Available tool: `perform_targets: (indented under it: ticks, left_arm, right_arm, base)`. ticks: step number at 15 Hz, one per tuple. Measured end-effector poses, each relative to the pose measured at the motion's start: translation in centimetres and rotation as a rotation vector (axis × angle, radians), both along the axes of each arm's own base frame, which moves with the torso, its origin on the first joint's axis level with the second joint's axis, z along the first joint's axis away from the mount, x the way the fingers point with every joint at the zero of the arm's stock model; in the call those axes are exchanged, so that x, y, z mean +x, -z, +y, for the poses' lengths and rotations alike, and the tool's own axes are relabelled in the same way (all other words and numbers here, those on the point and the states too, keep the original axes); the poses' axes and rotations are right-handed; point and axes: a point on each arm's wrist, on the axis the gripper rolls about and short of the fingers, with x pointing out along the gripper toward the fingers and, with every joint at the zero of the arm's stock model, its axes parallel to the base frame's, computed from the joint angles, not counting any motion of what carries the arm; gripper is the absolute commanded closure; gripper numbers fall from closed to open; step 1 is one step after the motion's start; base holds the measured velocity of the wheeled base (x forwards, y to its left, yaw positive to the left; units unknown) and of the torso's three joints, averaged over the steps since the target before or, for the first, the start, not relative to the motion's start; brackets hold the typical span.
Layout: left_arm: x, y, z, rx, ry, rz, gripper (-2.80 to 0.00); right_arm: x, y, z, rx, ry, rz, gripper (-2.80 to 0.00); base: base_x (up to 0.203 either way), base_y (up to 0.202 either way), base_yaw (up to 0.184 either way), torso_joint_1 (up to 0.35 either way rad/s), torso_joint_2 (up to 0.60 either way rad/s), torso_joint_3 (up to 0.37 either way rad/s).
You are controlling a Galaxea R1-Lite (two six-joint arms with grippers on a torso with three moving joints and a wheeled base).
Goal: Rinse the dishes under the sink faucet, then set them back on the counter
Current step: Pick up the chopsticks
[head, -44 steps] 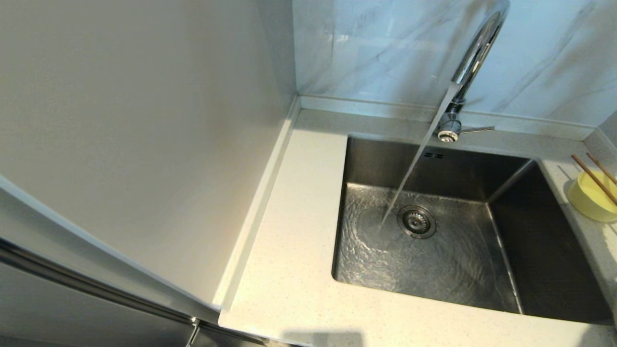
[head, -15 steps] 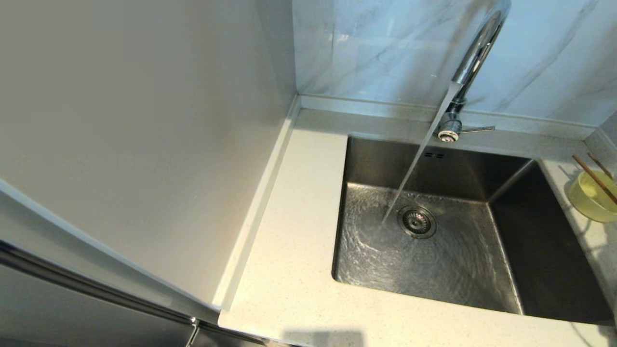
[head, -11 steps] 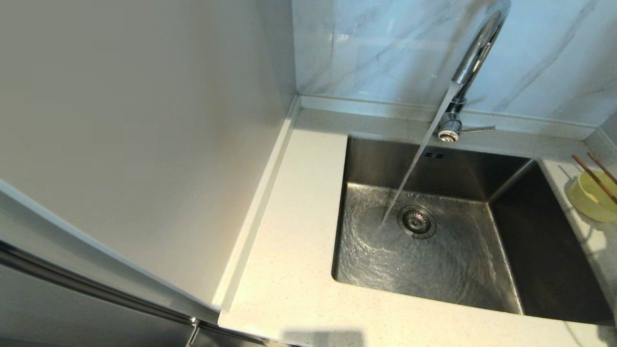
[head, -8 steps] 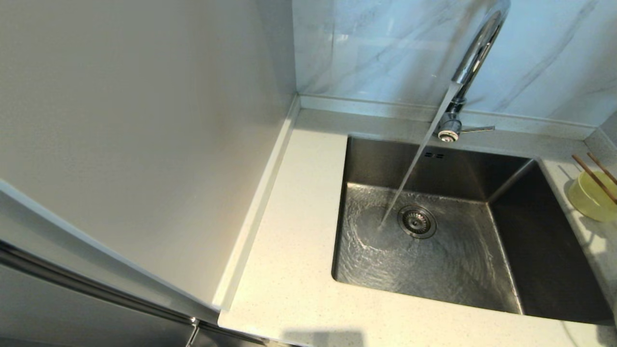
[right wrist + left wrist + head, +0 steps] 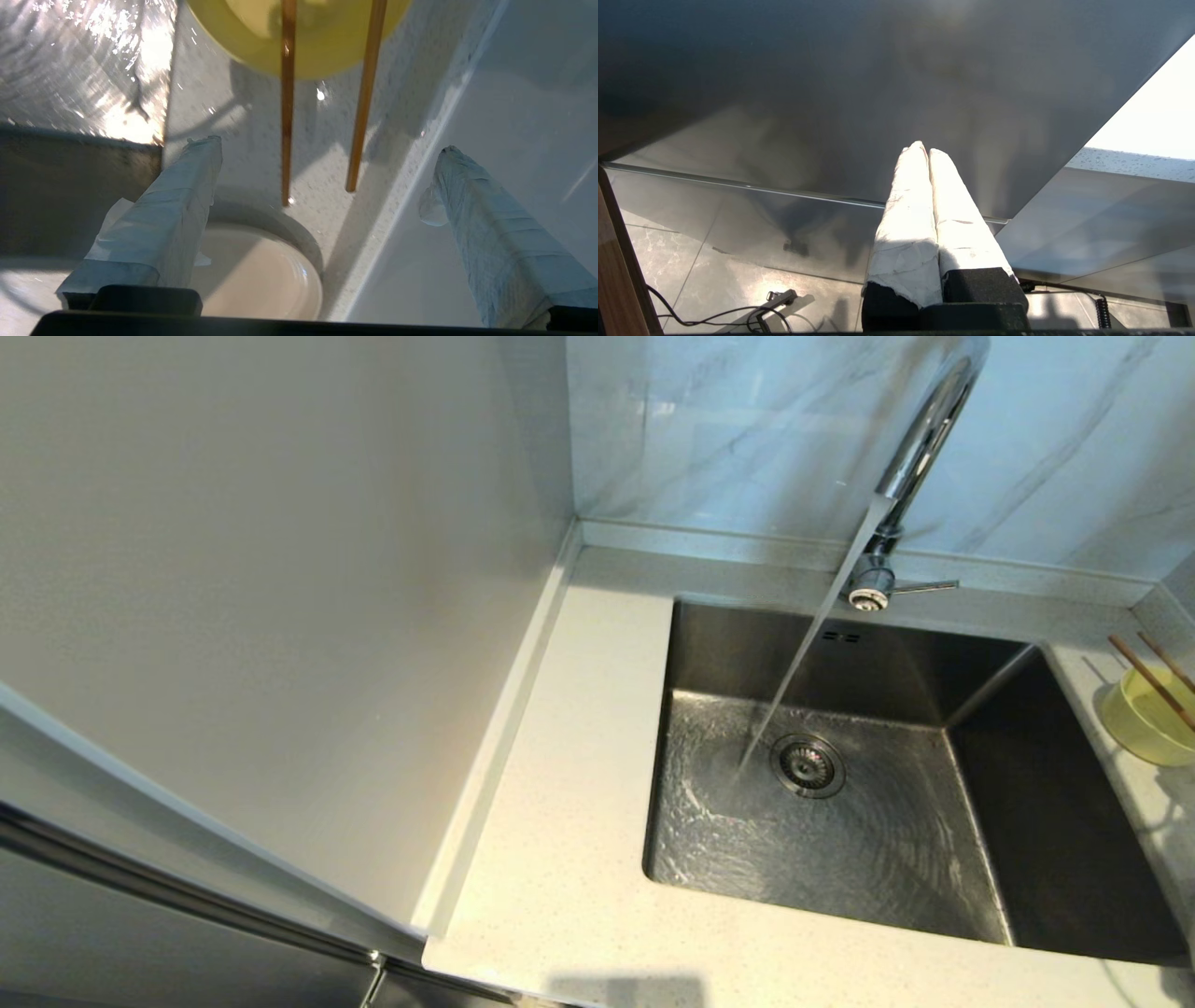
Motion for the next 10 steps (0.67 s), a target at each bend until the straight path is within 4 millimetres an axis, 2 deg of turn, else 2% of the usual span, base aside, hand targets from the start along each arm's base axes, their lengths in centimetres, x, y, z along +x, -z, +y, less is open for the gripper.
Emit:
perform_targets:
  ticks: [10]
  left_arm:
    - [0.0,0.0,0.0,0.0,0.0,0.0,0.0]
  right_arm:
    - [0.0,2.8,-1.5,0.072,-0.039,0.05,-2.8]
  base:
    - [0.0,0.0,0.0,0.0,0.0,0.0]
